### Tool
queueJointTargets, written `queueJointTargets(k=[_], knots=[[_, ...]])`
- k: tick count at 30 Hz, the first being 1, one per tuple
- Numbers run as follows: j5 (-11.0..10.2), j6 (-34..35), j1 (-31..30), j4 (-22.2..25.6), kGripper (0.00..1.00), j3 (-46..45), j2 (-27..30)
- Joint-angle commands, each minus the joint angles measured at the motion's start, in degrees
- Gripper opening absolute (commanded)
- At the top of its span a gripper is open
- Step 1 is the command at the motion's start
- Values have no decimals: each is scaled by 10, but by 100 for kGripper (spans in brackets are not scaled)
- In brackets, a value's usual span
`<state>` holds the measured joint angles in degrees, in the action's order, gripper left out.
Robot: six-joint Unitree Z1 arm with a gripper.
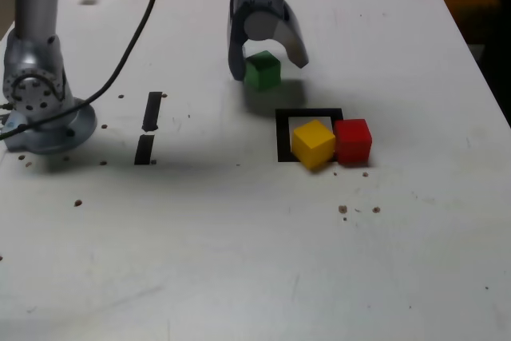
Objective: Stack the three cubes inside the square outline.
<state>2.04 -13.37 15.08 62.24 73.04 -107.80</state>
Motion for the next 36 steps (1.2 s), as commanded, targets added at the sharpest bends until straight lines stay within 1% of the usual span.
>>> queueJointTargets(k=[1,3,6,13,19,36], knots=[[-1,10,-13,2,80,0,13],[-3,21,-27,2,77,-2,24],[-3,32,-42,1,75,-7,34],[-1,54,-77,0,75,-22,41],[3,79,-117,-14,74,-26,24],[29,83,-122,-7,74,-33,-33]])
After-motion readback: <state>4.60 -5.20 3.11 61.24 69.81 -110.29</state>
